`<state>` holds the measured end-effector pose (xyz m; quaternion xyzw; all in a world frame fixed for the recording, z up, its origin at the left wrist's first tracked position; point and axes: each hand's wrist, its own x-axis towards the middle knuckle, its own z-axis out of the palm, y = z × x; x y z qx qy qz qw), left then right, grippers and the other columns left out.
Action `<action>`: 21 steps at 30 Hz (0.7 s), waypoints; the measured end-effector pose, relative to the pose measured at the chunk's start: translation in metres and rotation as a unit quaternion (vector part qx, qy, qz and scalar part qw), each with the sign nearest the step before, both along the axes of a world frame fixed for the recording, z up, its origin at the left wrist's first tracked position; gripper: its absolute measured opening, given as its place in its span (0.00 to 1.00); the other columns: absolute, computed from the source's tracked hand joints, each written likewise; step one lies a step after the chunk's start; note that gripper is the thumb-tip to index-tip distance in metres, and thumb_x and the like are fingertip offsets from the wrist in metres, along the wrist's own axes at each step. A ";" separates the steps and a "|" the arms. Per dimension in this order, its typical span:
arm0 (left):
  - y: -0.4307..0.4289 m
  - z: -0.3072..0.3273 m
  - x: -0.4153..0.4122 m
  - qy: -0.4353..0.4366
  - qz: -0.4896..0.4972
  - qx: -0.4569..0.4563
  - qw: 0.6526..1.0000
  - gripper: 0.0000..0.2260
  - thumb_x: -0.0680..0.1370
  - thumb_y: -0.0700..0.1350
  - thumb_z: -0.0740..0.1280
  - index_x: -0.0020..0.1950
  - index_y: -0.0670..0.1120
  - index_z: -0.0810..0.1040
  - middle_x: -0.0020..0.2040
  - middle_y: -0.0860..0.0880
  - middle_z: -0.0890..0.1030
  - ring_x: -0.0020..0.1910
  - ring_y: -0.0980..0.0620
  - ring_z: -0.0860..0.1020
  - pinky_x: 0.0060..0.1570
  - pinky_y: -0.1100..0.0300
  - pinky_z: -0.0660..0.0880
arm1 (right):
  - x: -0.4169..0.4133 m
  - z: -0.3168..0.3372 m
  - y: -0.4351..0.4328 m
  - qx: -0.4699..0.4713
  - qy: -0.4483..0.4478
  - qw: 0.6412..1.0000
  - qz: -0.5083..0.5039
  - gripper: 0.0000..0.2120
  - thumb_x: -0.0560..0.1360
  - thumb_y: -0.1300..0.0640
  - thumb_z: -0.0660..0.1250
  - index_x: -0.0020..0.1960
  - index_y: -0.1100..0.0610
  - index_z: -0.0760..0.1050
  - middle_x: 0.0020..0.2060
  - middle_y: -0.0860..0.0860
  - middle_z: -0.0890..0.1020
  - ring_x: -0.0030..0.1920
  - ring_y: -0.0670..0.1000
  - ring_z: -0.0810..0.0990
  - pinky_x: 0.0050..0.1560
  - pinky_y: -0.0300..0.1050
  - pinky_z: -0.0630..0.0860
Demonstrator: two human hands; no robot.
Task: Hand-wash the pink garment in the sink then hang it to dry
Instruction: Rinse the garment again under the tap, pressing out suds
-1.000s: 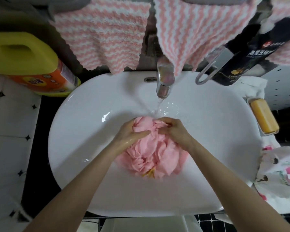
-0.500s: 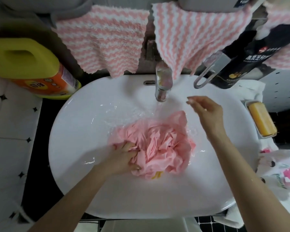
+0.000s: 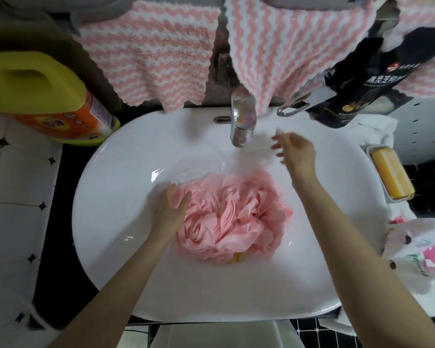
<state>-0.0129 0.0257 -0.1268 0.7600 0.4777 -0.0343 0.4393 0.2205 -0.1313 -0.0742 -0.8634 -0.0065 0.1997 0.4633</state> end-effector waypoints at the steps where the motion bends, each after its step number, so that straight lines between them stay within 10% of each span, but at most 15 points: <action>1: -0.001 -0.002 0.008 -0.003 0.014 -0.065 0.998 0.25 0.78 0.57 0.63 0.70 0.45 0.67 0.67 0.43 0.71 0.66 0.43 0.70 0.66 0.52 0.66 | -0.011 -0.013 -0.010 -0.070 0.031 0.997 0.027 0.16 0.76 0.42 0.63 0.53 0.52 0.80 0.49 0.53 0.84 0.47 0.54 0.81 0.52 0.51 0.76; 7: -0.016 0.002 0.063 0.003 0.046 -0.258 0.965 0.24 0.80 0.60 0.55 0.70 0.47 0.69 0.68 0.48 0.71 0.67 0.47 0.70 0.62 0.59 0.63 | -0.078 -0.048 -0.012 -0.079 0.113 0.984 0.116 0.30 0.75 0.38 0.64 0.71 0.52 0.67 0.64 0.51 0.76 0.62 0.54 0.76 0.64 0.50 0.70; 12: -0.028 0.020 0.087 -0.063 0.111 -0.355 0.926 0.19 0.78 0.55 0.64 0.57 0.40 0.79 0.39 0.48 0.84 0.44 0.47 0.80 0.51 0.56 0.75 | -0.063 -0.020 -0.008 0.123 0.294 0.947 0.050 0.24 0.73 0.41 0.68 0.43 0.63 0.79 0.36 0.59 0.81 0.35 0.56 0.81 0.37 0.43 0.79; 15: -0.020 0.038 0.074 -0.118 0.093 -0.394 0.907 0.17 0.66 0.52 0.76 0.49 0.45 0.78 0.46 0.44 0.81 0.46 0.46 0.79 0.50 0.54 0.74 | -0.069 -0.003 -0.019 0.153 0.269 0.949 0.053 0.27 0.73 0.37 0.65 0.32 0.61 0.78 0.30 0.57 0.78 0.32 0.52 0.76 0.35 0.39 0.72; 19: -0.021 0.052 0.039 -0.004 -0.245 -0.151 0.958 0.38 0.67 0.51 0.76 0.71 0.54 0.60 0.59 0.48 0.70 0.55 0.51 0.72 0.51 0.60 0.72 | -0.093 -0.009 -0.037 0.031 0.100 0.978 0.183 0.16 0.73 0.41 0.67 0.51 0.53 0.75 0.44 0.48 0.79 0.45 0.50 0.76 0.44 0.35 0.72; 21: -0.026 0.035 0.018 0.083 -0.437 0.090 0.891 0.52 0.61 0.66 0.72 0.76 0.57 0.45 0.72 0.48 0.52 0.69 0.47 0.56 0.67 0.50 0.61 | -0.109 -0.021 -0.041 -0.144 -0.070 0.927 0.338 0.28 0.71 0.34 0.64 0.67 0.43 0.69 0.64 0.50 0.72 0.62 0.53 0.71 0.60 0.47 0.70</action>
